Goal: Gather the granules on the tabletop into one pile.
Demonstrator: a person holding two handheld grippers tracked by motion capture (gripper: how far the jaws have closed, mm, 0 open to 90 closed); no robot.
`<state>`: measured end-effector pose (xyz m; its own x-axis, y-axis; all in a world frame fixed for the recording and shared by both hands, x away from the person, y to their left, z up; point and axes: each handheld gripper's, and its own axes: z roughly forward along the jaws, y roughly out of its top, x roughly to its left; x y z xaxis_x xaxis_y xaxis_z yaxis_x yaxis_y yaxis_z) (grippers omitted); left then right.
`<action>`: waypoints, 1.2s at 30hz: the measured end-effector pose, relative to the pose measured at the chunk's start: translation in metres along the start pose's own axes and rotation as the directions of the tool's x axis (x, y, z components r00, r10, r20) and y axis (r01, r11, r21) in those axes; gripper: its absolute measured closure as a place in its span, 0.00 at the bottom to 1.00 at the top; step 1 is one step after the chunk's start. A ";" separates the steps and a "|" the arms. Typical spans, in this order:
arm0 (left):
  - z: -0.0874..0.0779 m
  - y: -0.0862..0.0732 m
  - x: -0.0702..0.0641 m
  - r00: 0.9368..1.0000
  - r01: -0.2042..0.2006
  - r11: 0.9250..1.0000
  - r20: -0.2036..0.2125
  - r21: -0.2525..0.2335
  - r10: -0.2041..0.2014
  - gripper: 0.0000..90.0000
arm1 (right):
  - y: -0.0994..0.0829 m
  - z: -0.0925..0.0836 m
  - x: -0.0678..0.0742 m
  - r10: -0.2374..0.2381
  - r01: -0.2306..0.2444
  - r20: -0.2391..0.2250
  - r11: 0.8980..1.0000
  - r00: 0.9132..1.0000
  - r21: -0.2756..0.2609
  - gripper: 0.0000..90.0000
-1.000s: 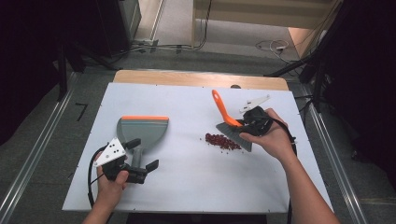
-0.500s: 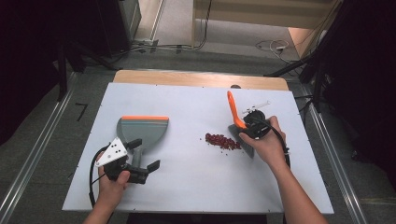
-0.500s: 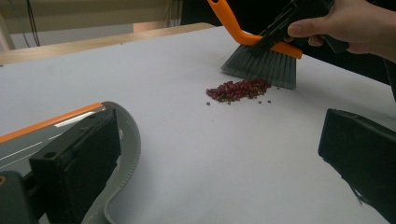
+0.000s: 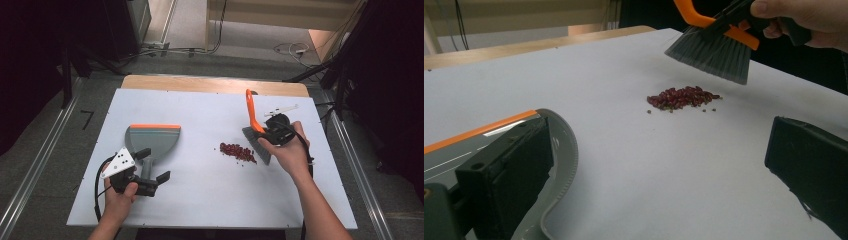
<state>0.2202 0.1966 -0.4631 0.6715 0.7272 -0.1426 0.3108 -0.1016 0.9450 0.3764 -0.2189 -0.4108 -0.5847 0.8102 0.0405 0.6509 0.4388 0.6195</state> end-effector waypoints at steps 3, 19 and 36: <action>0.000 0.000 0.000 1.000 0.001 1.000 -0.004 -0.002 -0.001 0.00 | -0.009 -0.013 -0.006 0.018 -0.019 -0.029 0.999 0.999 -0.037 0.76; -0.002 0.001 0.001 1.000 0.005 1.000 -0.013 -0.014 -0.005 0.00 | -0.084 -0.052 -0.036 0.086 -0.106 -0.127 0.981 0.988 -0.160 0.76; -0.008 0.001 0.004 1.000 0.007 0.999 -0.019 -0.035 -0.008 0.00 | -0.134 -0.071 -0.055 0.132 -0.174 -0.188 0.957 0.973 -0.232 0.76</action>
<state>0.2182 0.2049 -0.4608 0.6561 0.7407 -0.1447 0.2922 -0.0726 0.9536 0.2869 -0.3494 -0.4408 -0.5742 0.7736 0.2681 0.6123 0.1883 0.7679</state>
